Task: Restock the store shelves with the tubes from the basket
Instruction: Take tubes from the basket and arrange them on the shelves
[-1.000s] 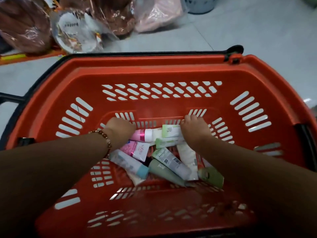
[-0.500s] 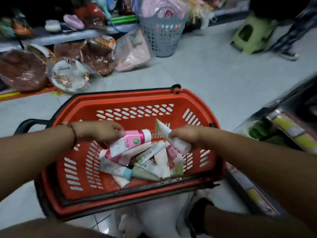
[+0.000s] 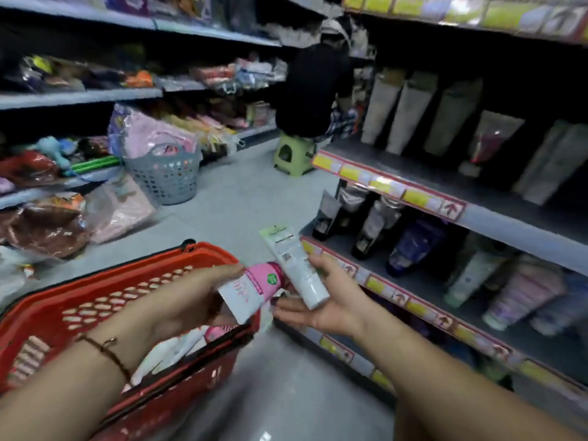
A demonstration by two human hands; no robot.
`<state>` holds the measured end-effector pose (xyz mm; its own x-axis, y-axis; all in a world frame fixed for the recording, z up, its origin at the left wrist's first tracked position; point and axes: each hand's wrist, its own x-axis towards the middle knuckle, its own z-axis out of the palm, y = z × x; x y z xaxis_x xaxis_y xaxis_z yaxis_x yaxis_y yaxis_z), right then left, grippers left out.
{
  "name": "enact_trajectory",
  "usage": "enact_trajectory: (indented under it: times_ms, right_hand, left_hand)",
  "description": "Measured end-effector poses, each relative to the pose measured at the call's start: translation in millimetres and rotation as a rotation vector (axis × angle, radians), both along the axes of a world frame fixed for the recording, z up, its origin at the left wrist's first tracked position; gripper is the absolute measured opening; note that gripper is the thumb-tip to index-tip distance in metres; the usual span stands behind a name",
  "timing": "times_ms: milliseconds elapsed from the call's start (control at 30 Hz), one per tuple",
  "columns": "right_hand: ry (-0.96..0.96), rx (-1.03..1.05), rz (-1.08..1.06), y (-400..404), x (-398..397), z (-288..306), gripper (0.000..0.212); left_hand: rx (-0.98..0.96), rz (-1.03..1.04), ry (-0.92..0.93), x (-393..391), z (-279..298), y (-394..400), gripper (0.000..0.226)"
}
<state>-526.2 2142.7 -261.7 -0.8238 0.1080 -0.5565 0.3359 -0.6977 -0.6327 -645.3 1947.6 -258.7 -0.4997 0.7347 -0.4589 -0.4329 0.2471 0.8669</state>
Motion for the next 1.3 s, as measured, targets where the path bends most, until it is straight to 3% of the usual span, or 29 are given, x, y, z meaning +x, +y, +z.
enact_trajectory:
  times_ms: [167,367,500,600,700,800,867,1100,1300]
  right_hand:
    - [0.012,-0.150,-0.297,30,53,-32,0.039]
    - [0.077,-0.305,-0.475,70,104,-26,0.046]
    - [0.099,-0.329,-0.572,88,132,-12,0.048]
    - [0.082,-0.329,-0.625,94,150,-8,0.049]
    - [0.074,-0.331,-0.660,91,163,-7,0.046]
    - [0.042,-0.302,-0.687,86,172,-8,0.039]
    - [0.029,-0.281,-0.675,83,177,-8,0.042]
    - [0.048,-0.163,-0.597,78,178,-11,0.047]
    - [0.125,-0.073,-0.562,75,182,6,0.040]
  left_hand:
    - [0.100,0.069,0.003,58,-18,68,0.018]
    - [0.271,-0.169,-0.069,112,-15,133,0.040]
    - [0.321,-0.258,-0.024,125,-19,153,0.075]
    - [0.225,-0.270,0.352,140,-15,166,0.066]
    - [0.182,-0.164,0.736,150,-10,180,0.028]
    - [0.160,-0.067,0.966,150,-10,190,0.012]
    - [0.159,-0.037,0.862,151,-16,195,0.015]
    - [0.215,0.020,-0.049,172,-28,204,0.034]
    - [0.268,-0.030,-0.236,176,-24,199,0.038]
